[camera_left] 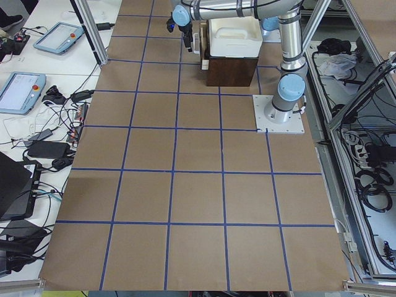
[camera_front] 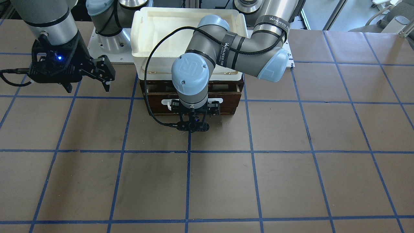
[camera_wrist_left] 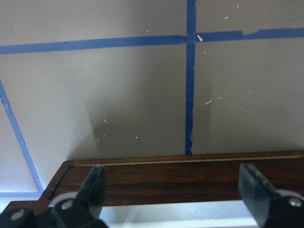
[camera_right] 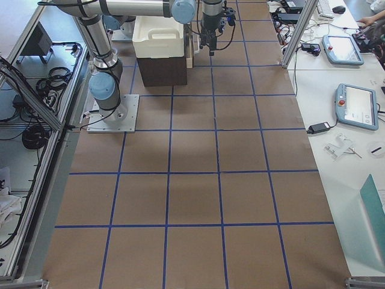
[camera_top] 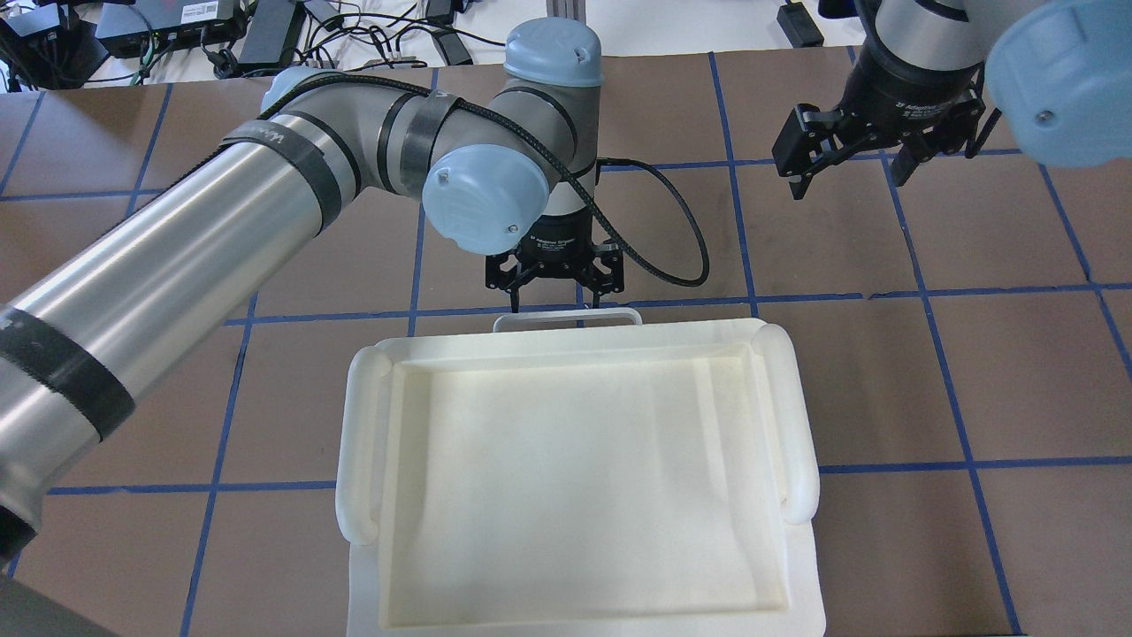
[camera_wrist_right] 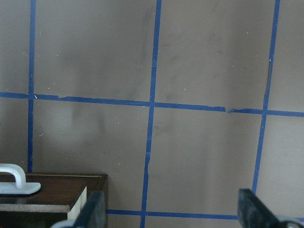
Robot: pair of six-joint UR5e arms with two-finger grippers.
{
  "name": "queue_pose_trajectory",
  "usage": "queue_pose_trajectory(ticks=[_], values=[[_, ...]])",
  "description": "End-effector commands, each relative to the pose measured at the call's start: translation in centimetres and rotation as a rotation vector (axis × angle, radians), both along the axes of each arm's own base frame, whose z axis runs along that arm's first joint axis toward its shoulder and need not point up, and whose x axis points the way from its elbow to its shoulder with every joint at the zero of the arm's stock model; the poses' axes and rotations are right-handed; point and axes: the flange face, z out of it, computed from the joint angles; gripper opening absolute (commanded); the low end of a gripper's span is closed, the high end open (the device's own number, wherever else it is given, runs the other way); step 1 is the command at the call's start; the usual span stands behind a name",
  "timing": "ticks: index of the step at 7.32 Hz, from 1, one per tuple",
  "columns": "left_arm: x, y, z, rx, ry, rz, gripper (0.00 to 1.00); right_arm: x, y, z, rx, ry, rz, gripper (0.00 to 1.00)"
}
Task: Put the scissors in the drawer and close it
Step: 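Push the drawer front with the left gripper to slide the drawer shut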
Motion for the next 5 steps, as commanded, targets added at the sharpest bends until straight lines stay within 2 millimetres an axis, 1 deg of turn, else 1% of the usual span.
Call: queue_pose_trajectory(ticks=[1,2,5], values=[[0.15,1.08,-0.40,0.015,-0.005,-0.004,1.00,-0.09,0.02,-0.11,0.006,0.002,-0.002,1.00],[0.21,1.49,-0.91,0.027,-0.008,-0.005,1.00,-0.09,-0.01,-0.02,0.003,0.002,0.000,1.00],[0.48,1.95,-0.28,0.035,-0.014,0.008,1.00,-0.09,0.04,-0.01,0.001,0.002,0.000,1.00]])
